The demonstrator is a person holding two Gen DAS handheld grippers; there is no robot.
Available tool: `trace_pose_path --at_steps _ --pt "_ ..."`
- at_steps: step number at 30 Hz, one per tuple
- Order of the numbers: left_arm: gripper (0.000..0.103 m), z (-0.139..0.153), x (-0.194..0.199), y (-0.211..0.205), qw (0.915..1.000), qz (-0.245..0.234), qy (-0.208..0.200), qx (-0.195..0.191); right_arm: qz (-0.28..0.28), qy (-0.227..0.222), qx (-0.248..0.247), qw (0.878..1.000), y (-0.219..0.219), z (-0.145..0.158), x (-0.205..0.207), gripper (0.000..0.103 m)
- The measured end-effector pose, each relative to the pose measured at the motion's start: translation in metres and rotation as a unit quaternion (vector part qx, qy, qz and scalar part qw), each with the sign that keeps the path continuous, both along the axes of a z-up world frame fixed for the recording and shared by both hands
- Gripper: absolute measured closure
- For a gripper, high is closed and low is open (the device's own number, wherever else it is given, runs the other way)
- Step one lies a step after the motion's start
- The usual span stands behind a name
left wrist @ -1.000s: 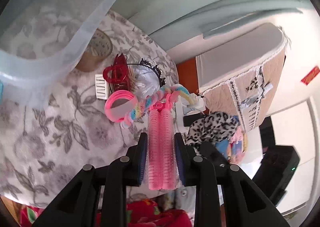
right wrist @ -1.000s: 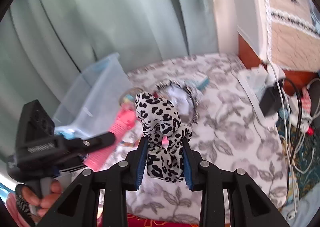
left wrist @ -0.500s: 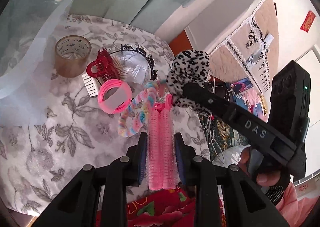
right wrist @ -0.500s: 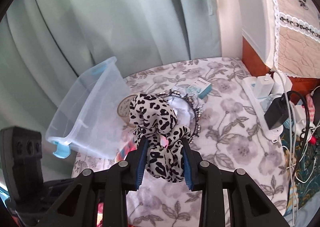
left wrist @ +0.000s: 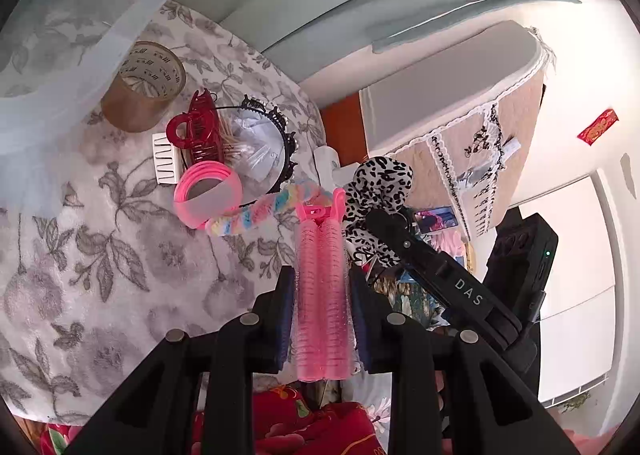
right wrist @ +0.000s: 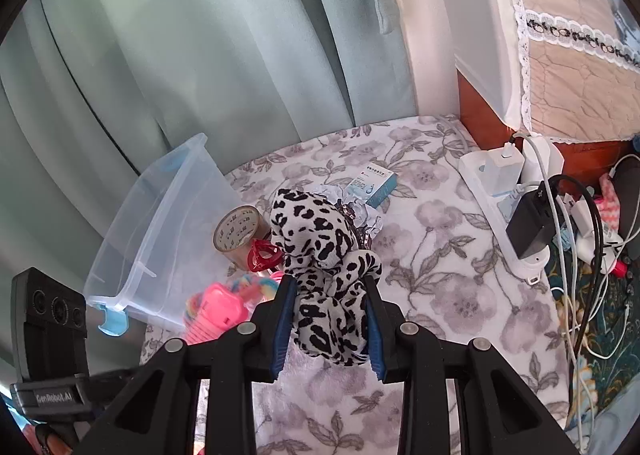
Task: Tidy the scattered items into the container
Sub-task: 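Lift the pink rollers with the left gripper while the right gripper lifts the scrunchie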
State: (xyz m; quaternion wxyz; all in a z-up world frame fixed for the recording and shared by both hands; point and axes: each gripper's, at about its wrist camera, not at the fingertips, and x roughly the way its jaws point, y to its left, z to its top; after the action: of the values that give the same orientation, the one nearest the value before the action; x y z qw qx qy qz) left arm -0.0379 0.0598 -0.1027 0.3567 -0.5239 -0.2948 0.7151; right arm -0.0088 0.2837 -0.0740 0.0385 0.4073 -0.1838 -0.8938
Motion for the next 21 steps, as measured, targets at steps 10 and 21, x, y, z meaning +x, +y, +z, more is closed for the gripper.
trace_pose_path --at_steps 10,21 --pt "0.075 -0.004 0.005 0.008 0.9987 -0.04 -0.017 0.026 0.055 0.01 -0.008 0.998 -0.022 0.006 -0.005 0.069" --pt "0.075 -0.002 0.005 0.004 0.9991 -0.037 -0.008 0.019 0.03 0.013 -0.017 0.999 -0.008 0.009 -0.011 0.071"
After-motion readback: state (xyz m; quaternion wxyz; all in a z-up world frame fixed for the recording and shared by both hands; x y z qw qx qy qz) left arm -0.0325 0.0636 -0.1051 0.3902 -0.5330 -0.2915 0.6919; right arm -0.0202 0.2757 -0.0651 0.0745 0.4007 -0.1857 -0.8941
